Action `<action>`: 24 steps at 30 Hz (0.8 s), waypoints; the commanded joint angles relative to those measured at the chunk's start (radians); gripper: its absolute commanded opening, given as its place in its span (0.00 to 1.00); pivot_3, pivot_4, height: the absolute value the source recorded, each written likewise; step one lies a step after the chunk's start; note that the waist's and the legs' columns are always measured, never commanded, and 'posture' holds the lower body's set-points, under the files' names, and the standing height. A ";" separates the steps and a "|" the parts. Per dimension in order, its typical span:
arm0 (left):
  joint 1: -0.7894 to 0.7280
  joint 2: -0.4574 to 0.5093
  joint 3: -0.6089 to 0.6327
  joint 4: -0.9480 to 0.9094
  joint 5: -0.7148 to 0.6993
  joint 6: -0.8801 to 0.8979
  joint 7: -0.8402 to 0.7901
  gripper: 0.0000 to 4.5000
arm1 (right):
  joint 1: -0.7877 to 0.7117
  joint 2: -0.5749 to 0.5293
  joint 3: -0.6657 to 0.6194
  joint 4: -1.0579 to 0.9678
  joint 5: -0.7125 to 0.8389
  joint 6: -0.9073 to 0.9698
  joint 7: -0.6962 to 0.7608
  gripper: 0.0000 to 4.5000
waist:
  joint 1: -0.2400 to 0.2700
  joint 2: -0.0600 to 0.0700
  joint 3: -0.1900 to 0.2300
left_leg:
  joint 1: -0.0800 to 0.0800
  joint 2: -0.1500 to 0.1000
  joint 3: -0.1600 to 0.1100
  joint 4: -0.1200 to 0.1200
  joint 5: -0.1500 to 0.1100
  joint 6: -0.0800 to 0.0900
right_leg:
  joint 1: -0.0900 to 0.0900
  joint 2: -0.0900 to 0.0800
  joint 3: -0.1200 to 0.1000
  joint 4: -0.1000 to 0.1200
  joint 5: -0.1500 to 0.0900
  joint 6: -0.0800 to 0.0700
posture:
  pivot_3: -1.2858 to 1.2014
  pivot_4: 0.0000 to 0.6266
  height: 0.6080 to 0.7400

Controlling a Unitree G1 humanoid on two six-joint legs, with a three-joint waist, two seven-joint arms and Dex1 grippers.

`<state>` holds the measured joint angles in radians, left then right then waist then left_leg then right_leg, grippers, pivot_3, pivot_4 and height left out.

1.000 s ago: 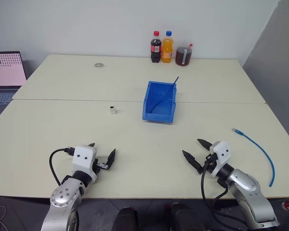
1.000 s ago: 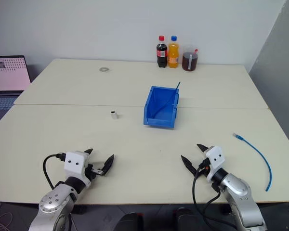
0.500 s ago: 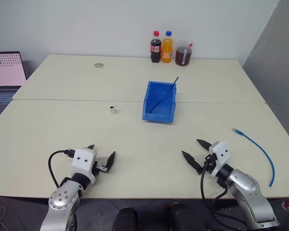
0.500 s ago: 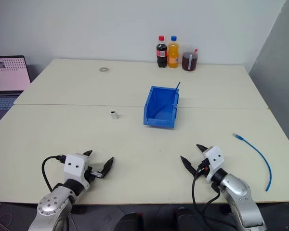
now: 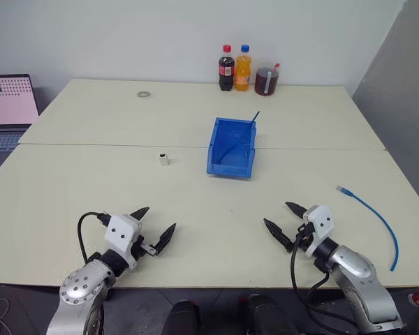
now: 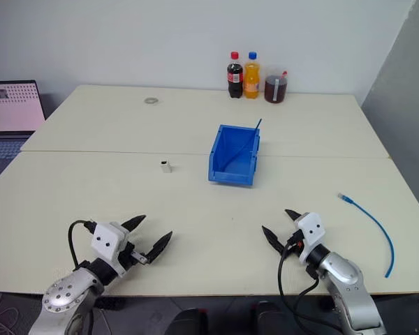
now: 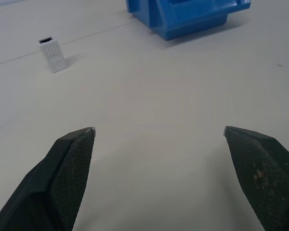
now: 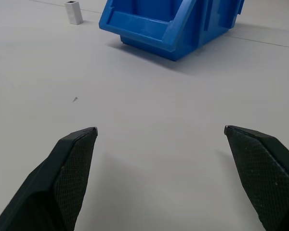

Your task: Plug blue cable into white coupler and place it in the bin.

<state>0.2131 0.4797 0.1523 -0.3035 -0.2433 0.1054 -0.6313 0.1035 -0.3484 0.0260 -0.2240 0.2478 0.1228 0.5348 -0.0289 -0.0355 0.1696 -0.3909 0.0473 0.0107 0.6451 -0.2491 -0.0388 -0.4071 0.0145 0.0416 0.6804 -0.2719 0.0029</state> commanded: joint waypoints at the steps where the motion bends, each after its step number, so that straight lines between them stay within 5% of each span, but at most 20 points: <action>1: -0.146 0.069 -0.051 -0.051 -0.067 0.075 -0.102 1.00 | -0.034 -0.041 -0.167 -0.082 0.055 0.012 -0.055 1.00 | 0.003 0.001 0.000 | 0.000 0.000 0.000 0.000 0.000 0.000 | 0.000 0.000 0.000 0.000 0.000 0.000 | 0.52 0.24 1.00; 12: -0.535 0.180 -0.271 -0.031 -0.123 0.332 -0.330 1.00 | -0.039 -0.319 -0.486 0.136 0.135 0.207 0.015 1.00 | -0.001 0.002 0.002 | -0.002 -0.004 0.001 0.000 0.000 0.000 | 0.000 0.002 0.001 -0.001 0.001 0.003 | 0.52 0.24 1.00; 24: -0.660 0.114 -0.394 0.070 -0.036 0.242 -0.387 1.00 | -0.035 -0.453 -0.474 0.317 0.143 0.371 0.150 1.00 | -0.001 0.004 0.002 | -0.001 -0.004 0.002 0.000 0.000 0.000 | 0.000 0.004 0.002 -0.001 0.001 0.003 | 0.52 0.24 1.00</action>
<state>-0.4274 0.6029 -0.2331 -0.2290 -0.2883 0.3752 -1.0142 0.0688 -0.7770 -0.4451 0.0938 0.3779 0.4689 0.6656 -0.0298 -0.0319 0.1712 -0.3920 0.0438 0.0123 0.6454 -0.2491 -0.0385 -0.4066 0.0187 0.0435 0.6798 -0.2712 0.0056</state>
